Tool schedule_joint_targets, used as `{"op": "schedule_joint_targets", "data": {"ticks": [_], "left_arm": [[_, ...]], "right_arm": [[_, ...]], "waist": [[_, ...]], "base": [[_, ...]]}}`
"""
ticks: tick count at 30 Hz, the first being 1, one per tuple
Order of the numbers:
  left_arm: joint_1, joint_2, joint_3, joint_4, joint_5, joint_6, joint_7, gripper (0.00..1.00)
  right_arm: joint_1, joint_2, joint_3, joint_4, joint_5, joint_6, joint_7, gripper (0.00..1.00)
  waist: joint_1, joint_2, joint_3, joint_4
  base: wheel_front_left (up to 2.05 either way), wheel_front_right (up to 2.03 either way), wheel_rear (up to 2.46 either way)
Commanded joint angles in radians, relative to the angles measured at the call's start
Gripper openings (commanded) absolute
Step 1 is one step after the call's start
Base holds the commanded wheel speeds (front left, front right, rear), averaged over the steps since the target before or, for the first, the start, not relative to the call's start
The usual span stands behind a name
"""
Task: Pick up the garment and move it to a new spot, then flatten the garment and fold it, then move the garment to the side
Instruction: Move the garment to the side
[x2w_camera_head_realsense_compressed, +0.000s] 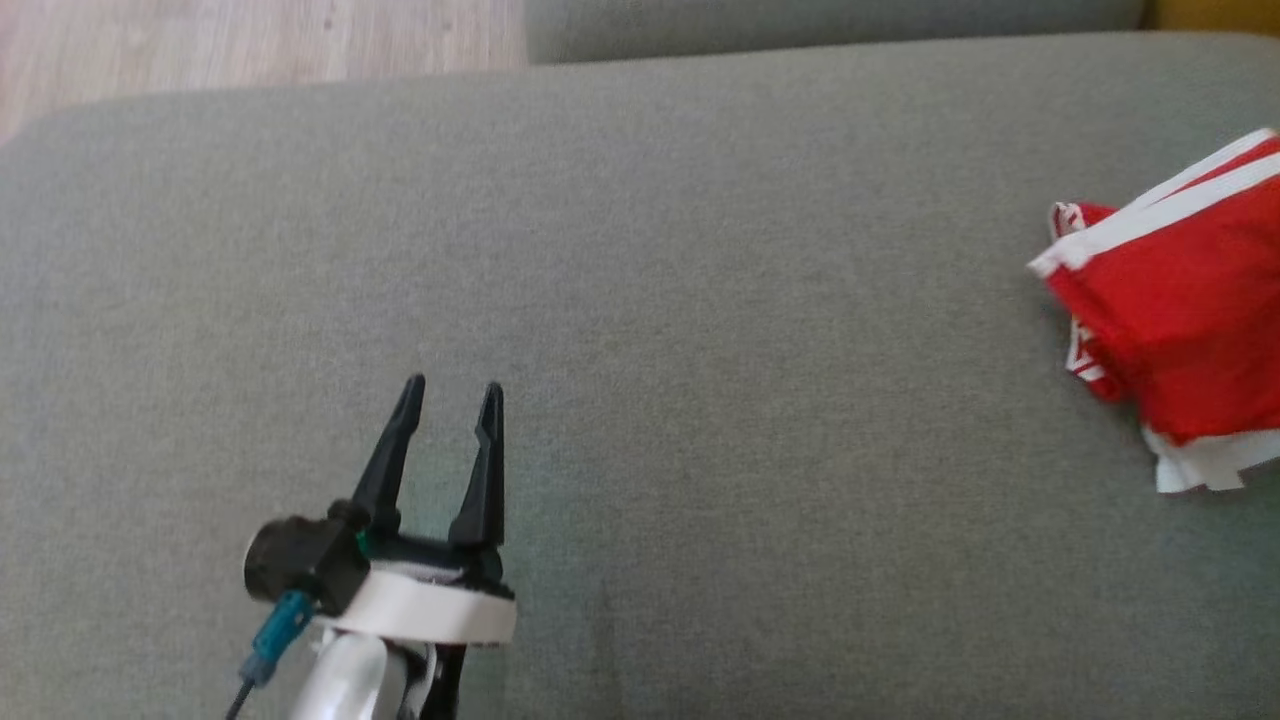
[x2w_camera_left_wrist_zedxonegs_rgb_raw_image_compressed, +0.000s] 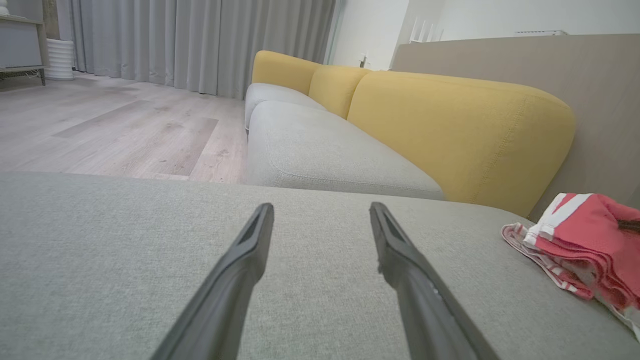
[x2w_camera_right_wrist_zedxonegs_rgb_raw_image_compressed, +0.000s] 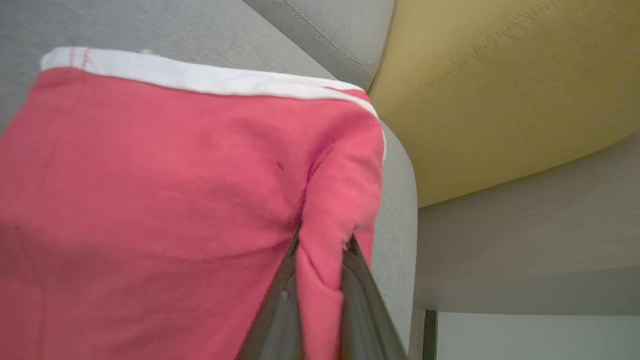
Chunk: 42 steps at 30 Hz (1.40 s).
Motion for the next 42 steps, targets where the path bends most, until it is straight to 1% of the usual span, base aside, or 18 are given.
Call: {"op": "schedule_joint_targets", "data": {"ticks": [1,6,14,15,16,17,25,27,31,34,37,42], "left_arm": [[-0.048,0.002,0.023,-0.032,0.006,-0.008,-0.008,1.0],[-0.062,0.002,0.023,-0.031,0.005,-0.01,-0.008,1.0],[-0.08,0.002,0.03,-0.019,0.01,-0.014,-0.008,1.0],[-0.081,0.002,0.03,-0.018,0.011,-0.014,-0.008,1.0],[-0.081,0.002,0.031,-0.016,0.012,-0.015,-0.008,1.0],[-0.081,0.002,0.031,-0.015,0.013,-0.015,-0.008,1.0],[-0.069,0.002,0.039,-0.006,0.016,-0.017,-0.008,1.0],[-0.066,0.002,0.042,-0.008,0.015,-0.018,-0.008,1.0],[-0.054,0.002,0.051,-0.018,0.011,-0.015,-0.008,1.0],[-0.045,0.002,0.058,-0.031,0.011,-0.011,-0.008,1.0],[-0.031,0.002,0.069,-0.044,0.01,-0.006,-0.008,1.0],[-0.005,0.002,0.082,-0.061,0.01,0.0,-0.008,1.0]], "right_arm": [[-0.016,-0.047,0.004,-0.007,0.011,-0.001,0.009,0.0],[-0.025,-0.067,-0.029,0.038,0.016,-0.001,0.046,0.0],[-0.015,-0.038,-0.077,0.088,0.012,-0.001,0.055,0.0],[-0.016,-0.033,-0.082,0.09,0.008,-0.001,0.052,0.05],[-0.018,-0.027,-0.09,0.092,0.005,-0.001,0.047,0.61],[-0.019,-0.019,-0.101,0.096,0.006,-0.001,0.046,1.0],[-0.049,0.024,-0.184,0.11,-0.022,-0.001,0.041,1.0],[-0.066,0.035,-0.217,0.103,-0.04,-0.001,0.022,1.0],[-0.089,0.089,-0.307,0.063,-0.071,-0.001,-0.048,1.0],[-0.084,0.153,-0.383,0.017,-0.082,-0.001,-0.111,1.0],[-0.053,0.228,-0.436,-0.051,-0.09,-0.001,-0.169,1.0],[0.033,0.369,-0.515,-0.197,-0.11,-0.001,-0.211,1.0]], "waist": [[-0.0001,0.0,0.02,0.01],[-0.0001,0.0,0.047,0.015],[-0.0001,0.0,0.055,0.01],[-0.0001,0.0,0.054,0.008],[-0.0001,0.0,0.052,0.006],[-0.0001,0.0,0.05,0.004],[-0.0001,0.0,0.01,-0.014],[-0.0001,0.0,-0.005,-0.019],[-0.0001,0.0,-0.04,-0.029],[-0.0001,0.0,-0.068,-0.034],[-0.0001,0.0,-0.096,-0.039],[-0.0001,0.0,-0.139,-0.042]], "base": [[0.0,0.0,0.0],[0.0,0.0,0.0],[0.0,0.0,0.0],[0.0,0.0,0.0],[0.0,0.0,0.0],[0.0,0.0,0.0],[0.0,0.0,0.0],[0.0,0.0,0.0],[0.0,0.0,0.0],[0.0,0.0,0.0],[0.0,0.0,0.0],[0.0,0.0,0.0]]}}
